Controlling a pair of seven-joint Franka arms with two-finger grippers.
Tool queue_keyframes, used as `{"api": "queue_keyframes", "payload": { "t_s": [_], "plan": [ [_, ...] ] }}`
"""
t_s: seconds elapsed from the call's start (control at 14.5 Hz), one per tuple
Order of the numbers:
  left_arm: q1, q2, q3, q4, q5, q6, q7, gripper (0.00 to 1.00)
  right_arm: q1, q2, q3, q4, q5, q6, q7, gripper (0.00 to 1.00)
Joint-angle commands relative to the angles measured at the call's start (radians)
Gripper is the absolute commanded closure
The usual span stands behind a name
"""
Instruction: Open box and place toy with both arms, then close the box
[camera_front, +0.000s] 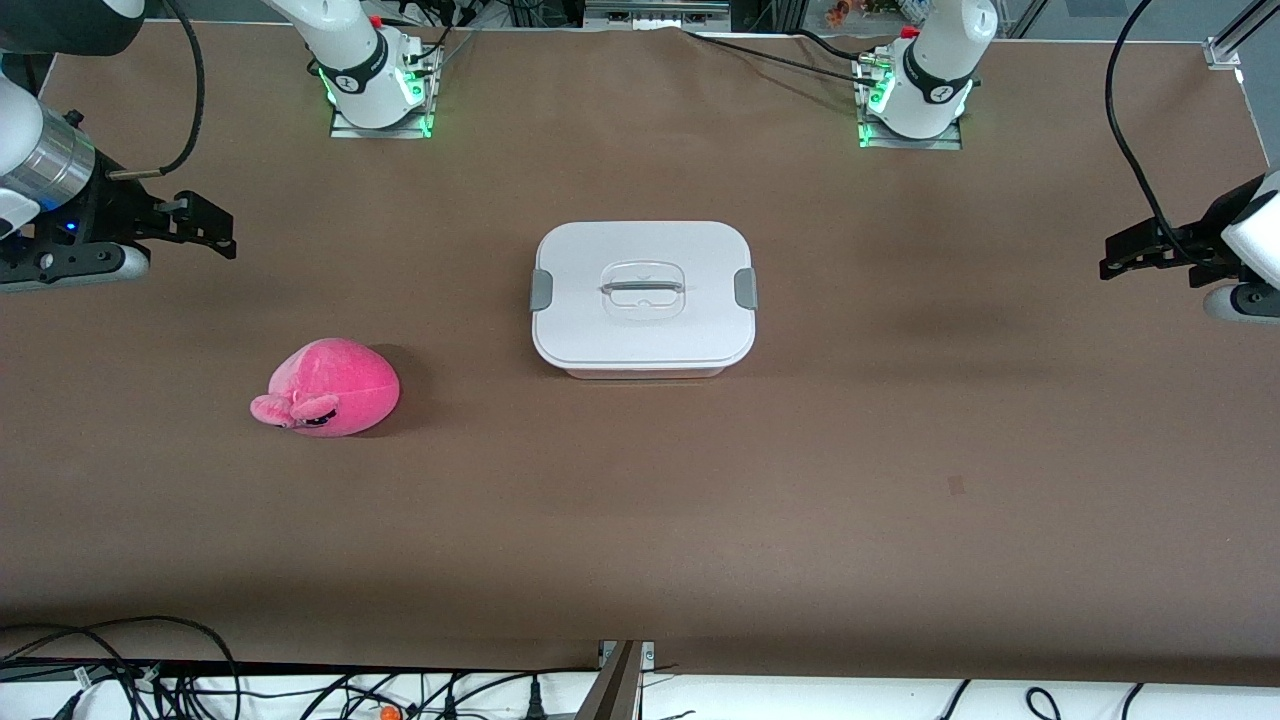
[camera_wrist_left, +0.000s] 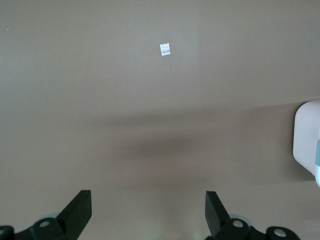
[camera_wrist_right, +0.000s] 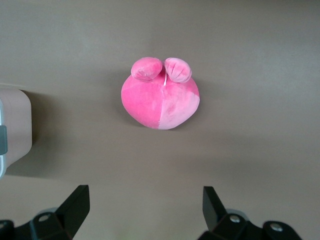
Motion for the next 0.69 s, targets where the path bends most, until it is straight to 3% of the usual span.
{"api": "queue_keyframes", "payload": {
  "t_s": [0.0,0.62],
  "plan": [
    [0.002,0.011,0.001,0.021,-0.027,0.0,0.004,0.0,0.002,0.005,-0.001,0.02,-0.006,-0.018,0.0,0.0],
    [-0.018,0.044,-0.002,0.004,-0.015,-0.028,-0.008,0.0,0.004,0.005,-0.001,0.022,-0.007,-0.016,0.003,0.0]
  ]
}}
